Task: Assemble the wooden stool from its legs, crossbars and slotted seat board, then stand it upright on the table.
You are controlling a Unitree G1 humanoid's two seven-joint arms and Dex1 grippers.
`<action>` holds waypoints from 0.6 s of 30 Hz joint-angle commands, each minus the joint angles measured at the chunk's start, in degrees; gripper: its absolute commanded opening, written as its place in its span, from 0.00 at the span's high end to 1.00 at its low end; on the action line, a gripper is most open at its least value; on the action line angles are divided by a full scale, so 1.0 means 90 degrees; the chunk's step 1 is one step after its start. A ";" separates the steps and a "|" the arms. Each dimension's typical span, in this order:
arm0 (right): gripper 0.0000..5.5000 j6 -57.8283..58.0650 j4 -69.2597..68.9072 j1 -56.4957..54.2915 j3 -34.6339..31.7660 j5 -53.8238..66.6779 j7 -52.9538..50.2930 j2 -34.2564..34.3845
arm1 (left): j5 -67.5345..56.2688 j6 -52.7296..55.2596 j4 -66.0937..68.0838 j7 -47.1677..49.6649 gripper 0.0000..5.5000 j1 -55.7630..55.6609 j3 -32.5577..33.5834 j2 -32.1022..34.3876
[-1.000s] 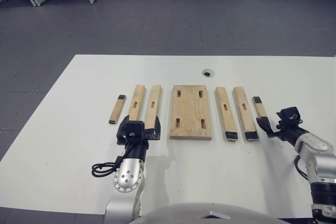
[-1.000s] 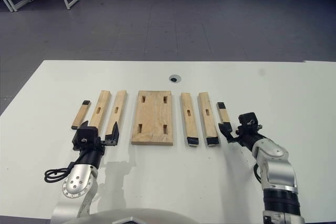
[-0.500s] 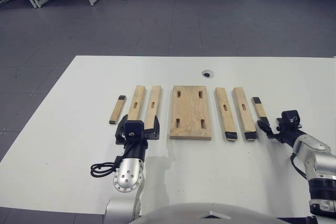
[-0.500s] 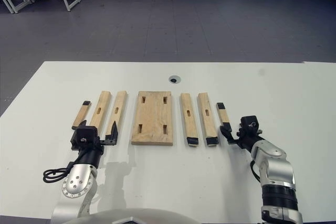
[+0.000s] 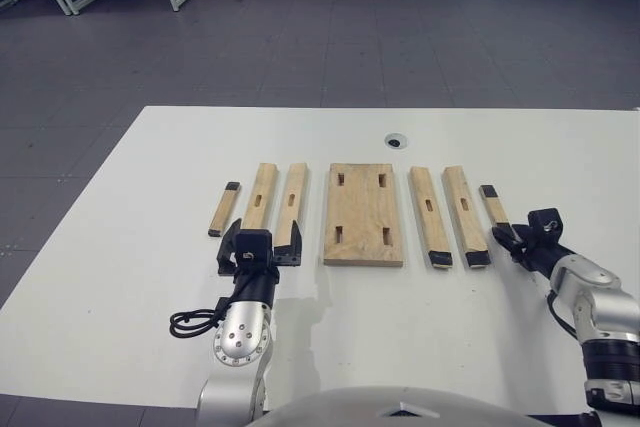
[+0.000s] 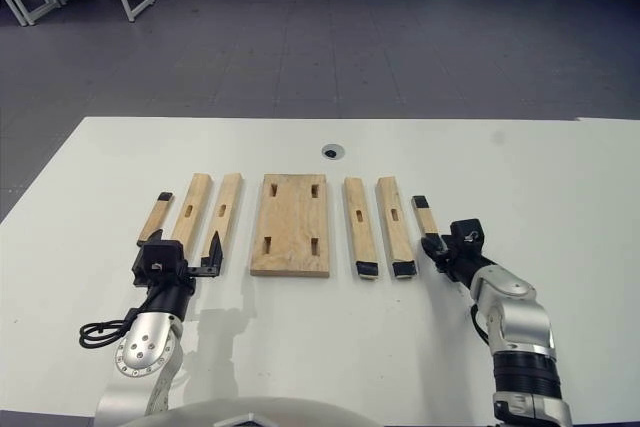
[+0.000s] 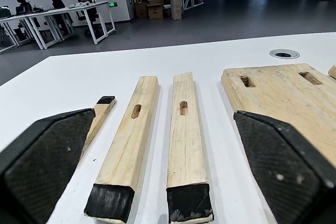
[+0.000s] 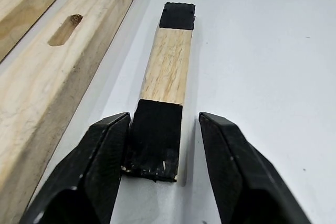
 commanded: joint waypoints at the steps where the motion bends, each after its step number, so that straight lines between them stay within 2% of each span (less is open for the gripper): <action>1: 0.70 0.0796 0.0752 0.0764 0.0216 -0.0210 -0.0403 0.0399 | -0.0035 0.0141 0.0009 -0.0092 0.11 -0.0120 0.0059 0.0056; 4: 0.77 0.0681 0.0860 0.0716 0.0136 -0.0211 -0.0589 0.0479 | -0.0321 0.0322 0.0183 -0.0289 0.11 -0.0258 0.0263 0.0094; 8: 0.77 0.0418 0.0816 0.0340 -0.0141 -0.0081 -0.0730 0.0436 | -0.1092 0.0642 0.0378 -0.1072 0.11 -0.0674 0.0460 0.0360; 11: 0.77 0.0074 0.0276 -0.0353 -0.0631 0.0053 -0.1022 0.0281 | -0.1927 0.1255 0.0451 -0.1634 0.11 -0.1572 0.1053 0.0637; 15: 0.77 -0.0110 -0.1096 -0.0991 -0.0436 0.0087 -0.1038 0.0299 | -0.4029 0.2755 0.0305 -0.2572 0.11 -0.2611 0.1848 0.0902; 18: 0.77 0.0115 -0.2124 -0.1491 -0.0158 0.0400 -0.1048 0.0648 | -0.7060 0.4201 0.0867 -0.2880 0.11 -0.3770 0.2839 0.0875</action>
